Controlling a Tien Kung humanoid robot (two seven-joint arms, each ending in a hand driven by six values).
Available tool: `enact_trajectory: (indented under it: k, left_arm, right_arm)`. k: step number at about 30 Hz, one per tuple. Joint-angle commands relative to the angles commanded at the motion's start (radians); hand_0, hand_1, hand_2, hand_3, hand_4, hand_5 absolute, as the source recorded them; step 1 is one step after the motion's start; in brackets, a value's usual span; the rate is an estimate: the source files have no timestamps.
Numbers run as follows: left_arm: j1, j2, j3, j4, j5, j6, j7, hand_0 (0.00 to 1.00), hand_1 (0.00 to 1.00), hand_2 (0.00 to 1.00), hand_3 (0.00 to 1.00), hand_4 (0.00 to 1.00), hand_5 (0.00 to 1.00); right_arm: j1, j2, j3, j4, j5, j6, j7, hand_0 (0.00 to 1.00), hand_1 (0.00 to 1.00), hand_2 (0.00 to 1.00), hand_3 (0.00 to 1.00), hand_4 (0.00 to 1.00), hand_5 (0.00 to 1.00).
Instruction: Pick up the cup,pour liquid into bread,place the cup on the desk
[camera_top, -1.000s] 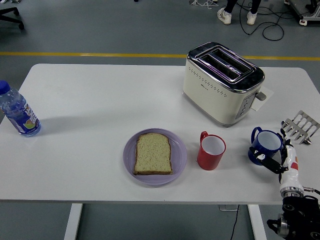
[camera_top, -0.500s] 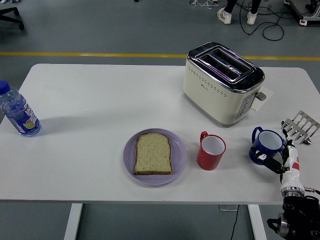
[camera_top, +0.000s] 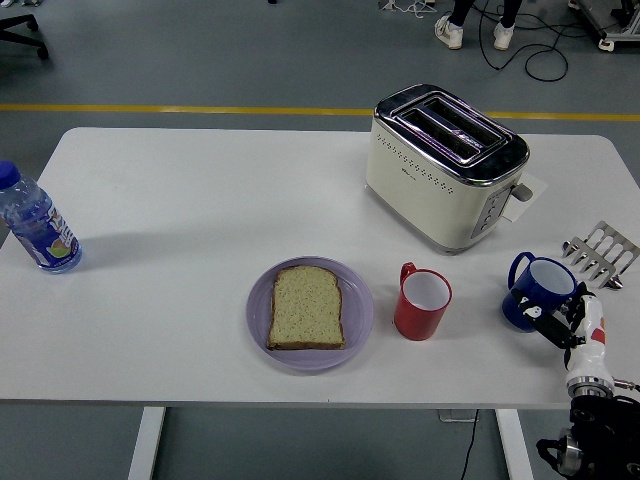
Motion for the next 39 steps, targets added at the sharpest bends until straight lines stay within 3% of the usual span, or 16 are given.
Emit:
enact_trajectory:
  k: [3, 4, 9, 10, 11, 20, 22, 32, 39]
  left_arm:
    - [0.002, 0.0, 0.002, 0.0, 0.0, 0.0, 0.0, 0.635, 0.645, 0.654, 0.507, 0.24, 0.849]
    - [0.002, 0.0, 0.003, 0.0, -0.001, 0.0, 0.0, 0.634, 0.645, 0.654, 0.507, 0.241, 0.849]
    - [0.003, 0.0, 0.002, 0.0, 0.0, -0.001, 0.0, 0.634, 0.645, 0.654, 0.507, 0.241, 0.849]
    - [0.003, 0.0, 0.001, 0.0, 0.001, -0.001, 0.0, 0.635, 0.645, 0.654, 0.507, 0.241, 0.85]
    - [0.003, 0.0, 0.001, 0.0, 0.001, -0.001, 0.0, 0.635, 0.645, 0.654, 0.507, 0.241, 0.85]
    - [-0.004, 0.002, -0.015, 0.0, 0.007, -0.001, 0.0, 0.634, 0.645, 0.654, 0.506, 0.241, 0.85]
    - [-0.006, 0.003, -0.018, -0.001, 0.009, -0.001, 0.0, 0.635, 0.646, 0.654, 0.507, 0.24, 0.849]
    - [-0.011, 0.006, -0.025, -0.001, 0.014, -0.001, 0.0, 0.634, 0.647, 0.654, 0.506, 0.24, 0.849]
    - [-0.012, 0.007, -0.027, -0.001, 0.014, -0.001, 0.0, 0.633, 0.647, 0.654, 0.506, 0.24, 0.849]
  right_arm:
    - [-0.002, -0.003, 0.002, 0.002, 0.006, 0.001, 0.004, 0.649, 0.526, 0.605, 0.729, 0.852, 0.048]
    - [-0.003, -0.004, 0.003, 0.004, 0.007, 0.001, 0.006, 0.576, 0.484, 0.573, 0.703, 0.823, 0.031]
    - [-0.007, -0.014, 0.011, 0.02, -0.002, 0.001, 0.002, 0.576, 0.484, 0.573, 0.703, 0.823, 0.031]
    - [-0.008, -0.017, 0.016, 0.026, -0.01, 0.001, -0.003, 0.5, 0.44, 0.559, 0.655, 0.794, 0.002]
    - [-0.008, -0.017, 0.018, 0.028, -0.012, 0.001, -0.005, 0.5, 0.44, 0.559, 0.655, 0.794, 0.002]
    - [-0.016, -0.055, 0.066, 0.132, -0.122, 0.011, -0.098, 0.454, 0.43, 0.567, 0.602, 0.741, 0.002]
    - [-0.019, -0.069, 0.077, 0.169, -0.15, 0.01, -0.134, 0.42, 0.442, 0.572, 0.567, 0.689, 0.002]
    - [-0.039, -0.125, 0.136, 0.403, -0.366, -0.015, -0.451, 0.424, 0.452, 0.574, 0.563, 0.676, 0.002]
    - [-0.038, -0.167, 0.136, 0.538, -0.473, -0.002, -0.607, 0.436, 0.456, 0.577, 0.562, 0.666, 0.002]
